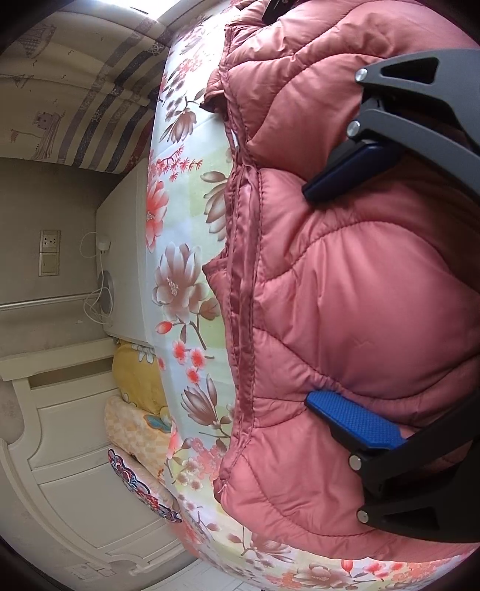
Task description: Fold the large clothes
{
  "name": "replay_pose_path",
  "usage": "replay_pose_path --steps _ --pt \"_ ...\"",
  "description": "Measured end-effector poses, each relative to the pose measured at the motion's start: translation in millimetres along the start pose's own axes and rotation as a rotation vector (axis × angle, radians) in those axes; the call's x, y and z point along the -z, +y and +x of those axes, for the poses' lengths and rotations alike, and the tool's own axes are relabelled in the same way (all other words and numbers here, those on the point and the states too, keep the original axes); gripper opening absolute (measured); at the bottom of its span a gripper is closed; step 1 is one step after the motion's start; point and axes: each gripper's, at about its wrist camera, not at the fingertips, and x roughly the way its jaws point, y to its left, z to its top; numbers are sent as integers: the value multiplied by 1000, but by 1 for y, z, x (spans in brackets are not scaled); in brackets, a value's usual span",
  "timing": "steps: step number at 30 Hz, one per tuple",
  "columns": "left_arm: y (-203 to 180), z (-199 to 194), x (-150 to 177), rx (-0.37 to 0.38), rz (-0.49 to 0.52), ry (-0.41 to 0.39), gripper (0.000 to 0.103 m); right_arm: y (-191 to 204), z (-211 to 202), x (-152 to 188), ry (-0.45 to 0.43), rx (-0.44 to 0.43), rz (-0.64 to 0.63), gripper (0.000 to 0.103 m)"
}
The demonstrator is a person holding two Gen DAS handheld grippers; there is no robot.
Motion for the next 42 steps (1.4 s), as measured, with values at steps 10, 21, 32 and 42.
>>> replay_pose_path --steps 10,21,32,42 --pt "1 0 0 2 -2 0 101 79 -69 5 -139 -10 -165 98" --pt "-1 2 -3 -1 18 42 101 123 -23 41 -93 -56 -298 99" --pt "107 27 -9 151 -135 88 101 122 -21 41 -91 -93 -274 99" --pt "107 15 -9 101 -144 22 101 123 -22 41 -90 -90 -269 99"
